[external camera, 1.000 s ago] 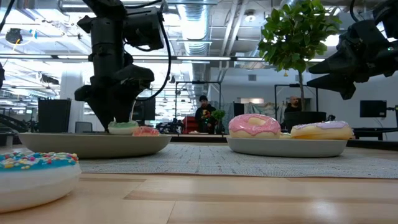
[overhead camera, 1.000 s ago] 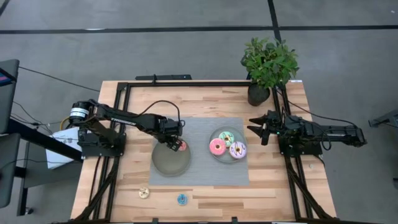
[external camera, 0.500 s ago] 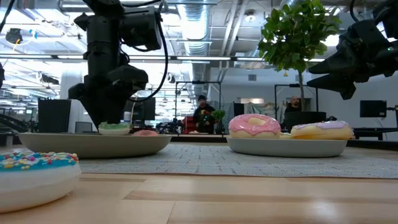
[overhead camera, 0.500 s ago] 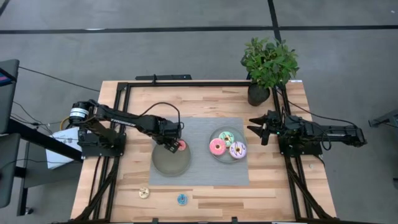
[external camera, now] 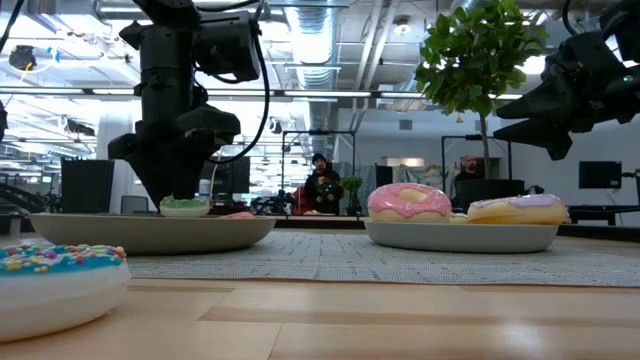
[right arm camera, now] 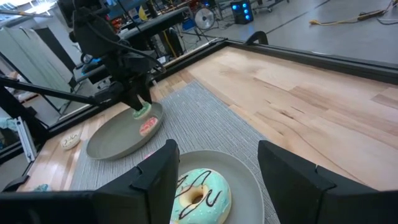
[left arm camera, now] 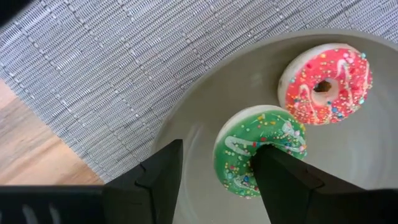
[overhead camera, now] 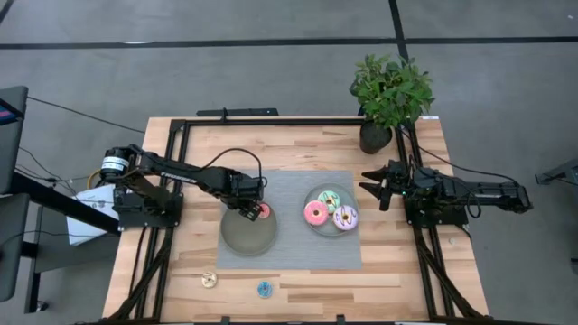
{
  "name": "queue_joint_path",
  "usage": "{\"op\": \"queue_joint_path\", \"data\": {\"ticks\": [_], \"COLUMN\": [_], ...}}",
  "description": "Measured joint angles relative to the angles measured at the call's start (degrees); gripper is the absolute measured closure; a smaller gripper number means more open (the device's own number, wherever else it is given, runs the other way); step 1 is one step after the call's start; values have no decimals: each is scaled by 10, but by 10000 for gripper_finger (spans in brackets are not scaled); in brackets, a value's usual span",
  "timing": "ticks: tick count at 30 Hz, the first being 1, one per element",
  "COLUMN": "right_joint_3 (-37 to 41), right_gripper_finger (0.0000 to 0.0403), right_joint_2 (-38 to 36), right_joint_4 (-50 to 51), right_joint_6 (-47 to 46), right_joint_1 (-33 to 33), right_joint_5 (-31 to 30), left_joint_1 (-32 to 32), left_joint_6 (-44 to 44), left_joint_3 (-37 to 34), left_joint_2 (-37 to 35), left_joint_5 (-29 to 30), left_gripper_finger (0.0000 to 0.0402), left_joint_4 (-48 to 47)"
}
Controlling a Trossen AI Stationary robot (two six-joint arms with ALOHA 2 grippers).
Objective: Pick & Place donuts
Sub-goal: Put the small green donut on the brown plate
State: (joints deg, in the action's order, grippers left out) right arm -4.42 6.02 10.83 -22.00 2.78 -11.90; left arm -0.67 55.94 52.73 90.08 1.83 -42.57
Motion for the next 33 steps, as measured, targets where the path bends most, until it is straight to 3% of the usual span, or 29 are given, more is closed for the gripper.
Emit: {"op": "queue_joint_path", "data": {"ticks": [20, 27, 33], "right_joint_3": [0, 3, 3], "right_gripper_finger": [194, 194, 194], "right_joint_2": [0, 0, 0], "right_joint_4": [-4, -38, -68], "right_joint_6": [-9, -10, -24], "right_joint_1": [0, -1, -10], "right_joint_5": [1, 122, 156], "left_joint_1": [0, 0, 0], "left_joint_6": [9, 9, 8], "left_joint_3": [0, 0, 0], "left_joint_2": [0, 0, 0], "left_joint_5": [0, 0, 2], "left_gripper_finger": [220, 220, 220], "left_joint_4": [0, 0, 0]}}
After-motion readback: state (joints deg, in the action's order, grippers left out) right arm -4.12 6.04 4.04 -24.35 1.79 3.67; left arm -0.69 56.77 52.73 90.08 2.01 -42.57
